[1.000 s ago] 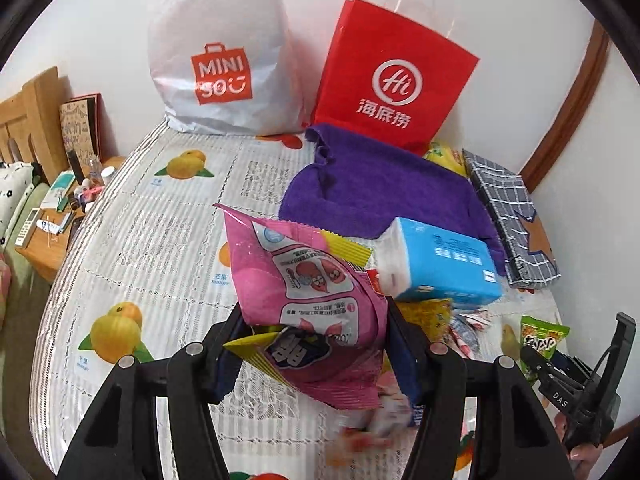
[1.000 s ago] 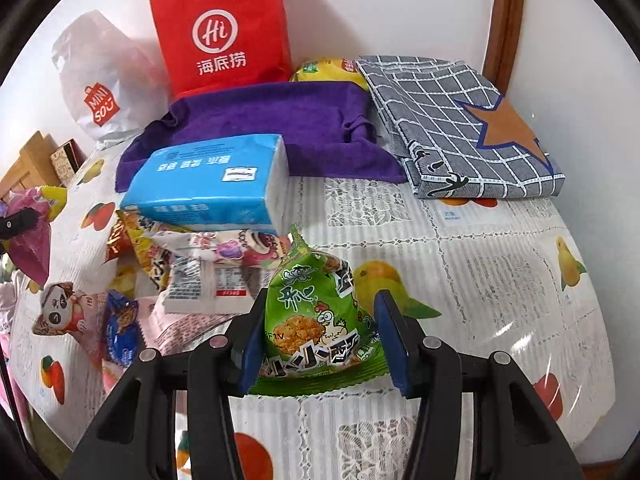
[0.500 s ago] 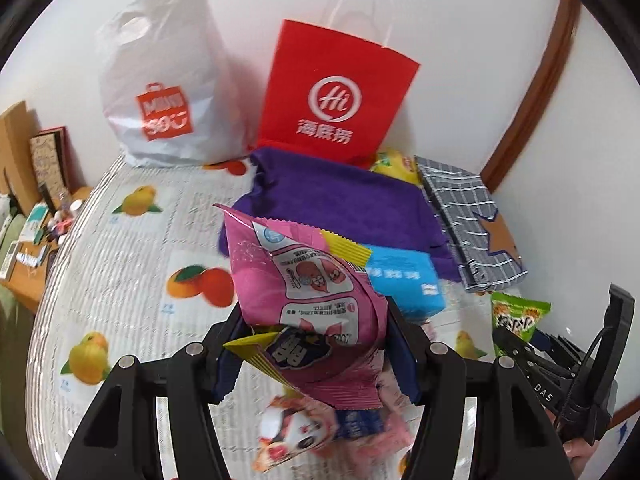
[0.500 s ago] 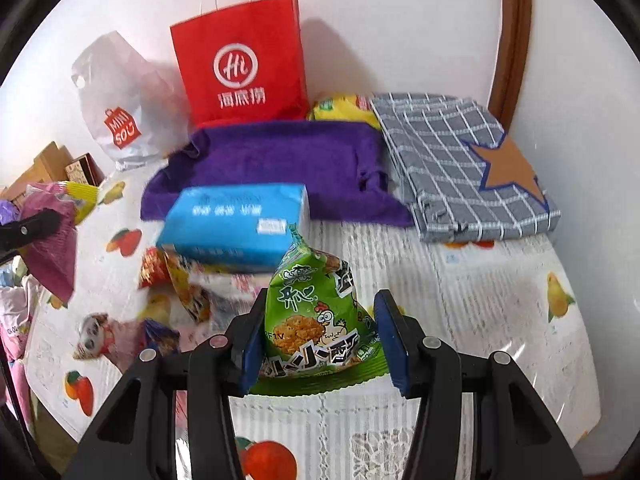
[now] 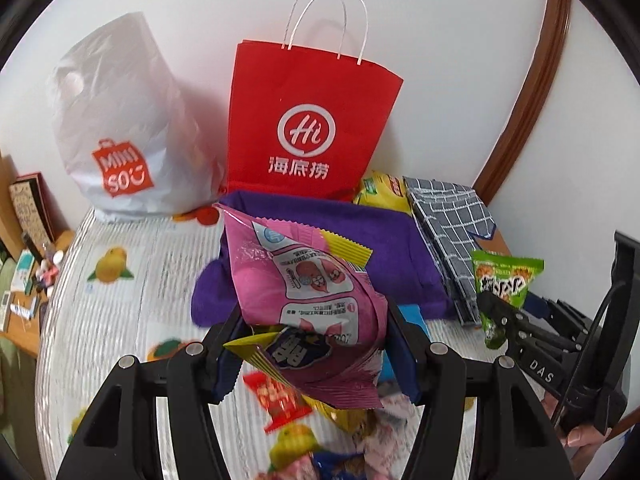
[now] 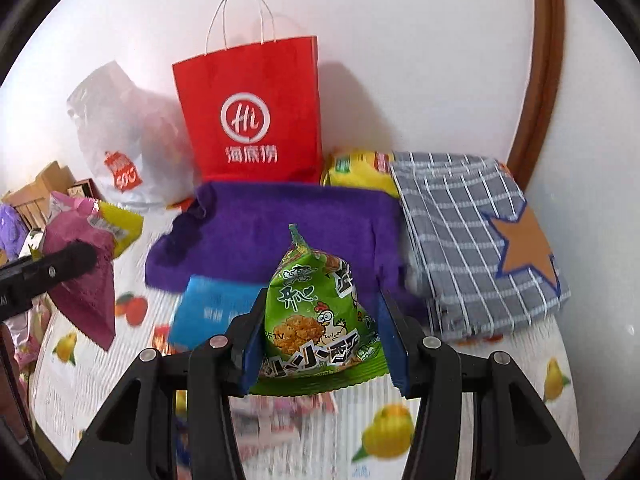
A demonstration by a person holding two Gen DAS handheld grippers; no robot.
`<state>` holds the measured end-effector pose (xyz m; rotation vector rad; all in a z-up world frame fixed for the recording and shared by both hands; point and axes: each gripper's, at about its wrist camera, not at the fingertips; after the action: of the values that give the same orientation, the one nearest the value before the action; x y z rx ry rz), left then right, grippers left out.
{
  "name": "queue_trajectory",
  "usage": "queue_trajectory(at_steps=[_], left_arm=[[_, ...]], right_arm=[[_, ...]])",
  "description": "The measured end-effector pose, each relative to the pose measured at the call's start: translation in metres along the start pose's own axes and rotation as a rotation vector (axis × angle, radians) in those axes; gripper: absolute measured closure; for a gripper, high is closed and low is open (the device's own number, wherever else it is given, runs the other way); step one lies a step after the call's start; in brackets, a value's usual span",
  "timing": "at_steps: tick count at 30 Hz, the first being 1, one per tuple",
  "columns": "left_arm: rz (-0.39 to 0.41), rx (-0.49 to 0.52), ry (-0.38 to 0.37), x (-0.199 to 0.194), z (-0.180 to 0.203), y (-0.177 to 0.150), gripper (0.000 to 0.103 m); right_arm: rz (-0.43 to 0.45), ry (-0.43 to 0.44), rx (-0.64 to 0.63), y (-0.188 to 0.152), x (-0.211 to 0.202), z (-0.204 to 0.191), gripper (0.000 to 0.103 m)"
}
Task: Organize snacks
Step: 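Carry the pink bag and green pack with both tools toward the purple towel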
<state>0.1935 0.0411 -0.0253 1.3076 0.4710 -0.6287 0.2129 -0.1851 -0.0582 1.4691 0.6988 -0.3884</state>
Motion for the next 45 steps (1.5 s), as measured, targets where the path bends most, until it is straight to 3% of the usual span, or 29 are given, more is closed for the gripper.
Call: queue_trajectory(at_steps=[8, 18, 27, 32, 37, 45], left_arm=[[0.005, 0.016, 0.024, 0.037, -0.008, 0.036, 0.043], [-0.020, 0.001, 0.041, 0.085, -0.031, 0.063, 0.043], [-0.026, -0.015, 0.043, 0.129, -0.041, 0.088, 0.043], [-0.041, -0.023, 0.029, 0.153, -0.048, 0.088, 0.043], [-0.116, -0.030, 0.032, 0.185, -0.061, 0.077, 0.043], [-0.161, -0.080, 0.024, 0.204, -0.079, 0.068, 0.043]], right_arm=[[0.023, 0.002, 0.003, 0.047, 0.043, -0.004, 0.052], [-0.013, -0.011, 0.001, 0.073, 0.102, 0.002, 0.052], [0.020, -0.021, -0.018, 0.106, 0.132, 0.008, 0.052], [-0.018, 0.007, -0.026, 0.102, 0.164, 0.011, 0.052], [-0.078, 0.007, -0.041, 0.093, 0.195, 0.015, 0.052], [-0.158, 0.043, -0.042, 0.079, 0.227, 0.017, 0.052]])
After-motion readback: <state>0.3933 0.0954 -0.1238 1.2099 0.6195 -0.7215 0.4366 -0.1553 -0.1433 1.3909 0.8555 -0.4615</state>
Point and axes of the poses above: each gripper's, at about its wrist camera, not at the fingertips, and x roughly the way its jaws point, z to its right, y to its top, and after that the axes turned 4 degrees about z, right-handed
